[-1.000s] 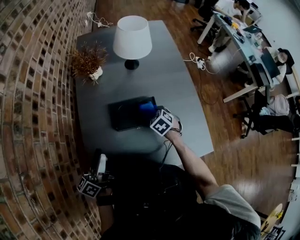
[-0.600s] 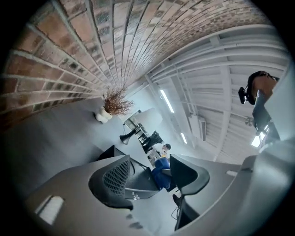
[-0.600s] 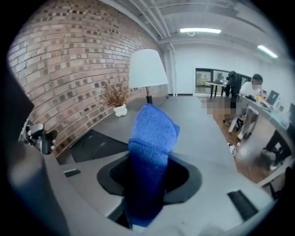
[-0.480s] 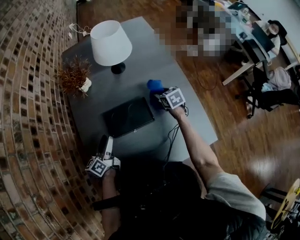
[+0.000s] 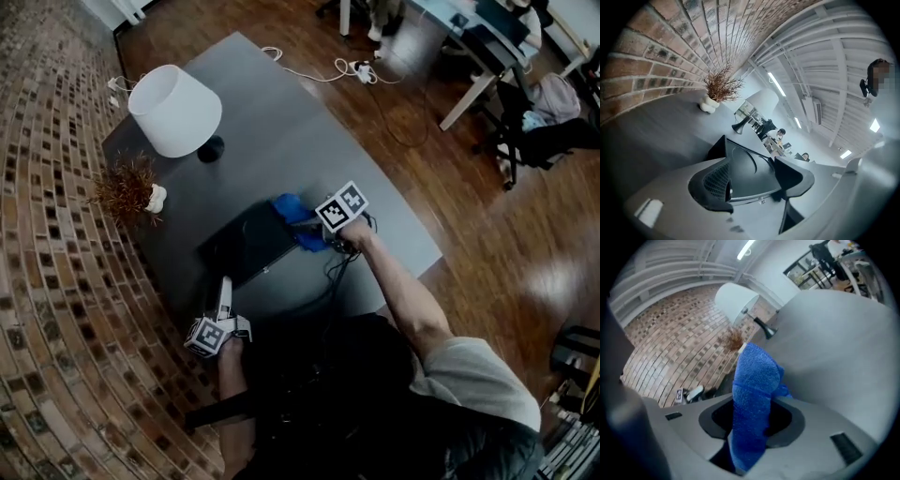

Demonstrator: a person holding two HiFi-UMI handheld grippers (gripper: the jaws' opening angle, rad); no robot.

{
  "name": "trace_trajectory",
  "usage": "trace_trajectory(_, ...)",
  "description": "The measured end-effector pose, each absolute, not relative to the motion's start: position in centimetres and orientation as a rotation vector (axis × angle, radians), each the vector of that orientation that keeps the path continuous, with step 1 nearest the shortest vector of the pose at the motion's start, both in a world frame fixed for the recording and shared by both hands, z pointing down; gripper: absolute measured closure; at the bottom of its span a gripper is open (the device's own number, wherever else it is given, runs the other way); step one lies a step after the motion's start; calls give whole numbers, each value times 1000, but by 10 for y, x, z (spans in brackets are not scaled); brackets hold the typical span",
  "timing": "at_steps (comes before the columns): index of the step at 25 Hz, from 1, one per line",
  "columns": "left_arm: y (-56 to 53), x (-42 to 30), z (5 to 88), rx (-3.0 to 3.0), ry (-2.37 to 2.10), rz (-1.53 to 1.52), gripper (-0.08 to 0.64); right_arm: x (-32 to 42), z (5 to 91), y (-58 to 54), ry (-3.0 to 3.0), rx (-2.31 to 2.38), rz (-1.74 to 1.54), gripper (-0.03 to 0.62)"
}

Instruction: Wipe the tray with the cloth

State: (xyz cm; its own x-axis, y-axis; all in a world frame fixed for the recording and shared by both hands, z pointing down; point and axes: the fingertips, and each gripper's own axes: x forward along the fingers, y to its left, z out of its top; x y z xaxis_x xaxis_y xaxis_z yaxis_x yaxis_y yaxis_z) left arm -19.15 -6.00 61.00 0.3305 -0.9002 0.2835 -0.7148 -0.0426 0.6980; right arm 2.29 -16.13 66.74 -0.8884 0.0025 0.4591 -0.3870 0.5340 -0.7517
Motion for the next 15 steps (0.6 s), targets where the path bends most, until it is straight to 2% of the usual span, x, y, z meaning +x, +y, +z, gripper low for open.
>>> trace_trajectory(3, -63, -189, 603, 1801, -1451, -318, 279, 44, 679, -153, -2292, 313, 1220, 437)
trace_trajectory(9, -62, -186, 599, 1762, -1459, -425, 281, 21, 677, -272, -2387, 844, 1199, 436)
trace_trajectory(12, -59, -183, 597, 1768, -1443, -454, 290, 3, 700, -261, -2321, 803, 1163, 436)
trace_trajectory(15, -63, -180, 593, 1767, -1434, -501, 290, 17, 703, -223, -2276, 775, 1247, 436)
